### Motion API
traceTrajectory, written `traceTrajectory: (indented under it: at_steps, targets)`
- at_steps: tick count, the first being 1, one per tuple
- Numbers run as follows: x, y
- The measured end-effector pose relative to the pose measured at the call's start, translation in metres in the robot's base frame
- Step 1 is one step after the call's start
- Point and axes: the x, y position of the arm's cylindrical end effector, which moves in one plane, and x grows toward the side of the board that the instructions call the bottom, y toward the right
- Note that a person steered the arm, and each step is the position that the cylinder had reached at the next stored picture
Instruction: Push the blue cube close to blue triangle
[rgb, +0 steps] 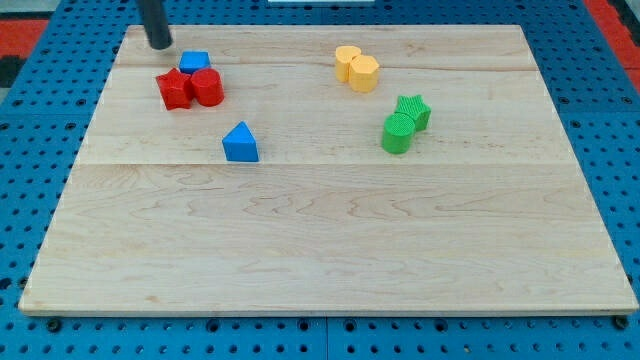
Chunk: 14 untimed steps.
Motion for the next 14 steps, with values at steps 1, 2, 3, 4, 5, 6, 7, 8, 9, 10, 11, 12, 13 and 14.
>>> traceTrajectory:
  at_steps: [1,2,3,4,5,6,7,8,9,10,11,12,13,14]
  targets:
    - [0.037,0.0]
    - [0.058,0.053]
    - [0.049,0.104]
    - [0.026,0.108]
    - [0.017,0.124]
    - [0.064,0.15]
    - [0.123,0.167]
    - [0.109,0.174]
    - [0.07,0.189]
    - [0.088,0.216]
    - [0.115,0.235]
    - [0.119,0.217]
    - [0.131,0.19]
    - [0.15,0.172]
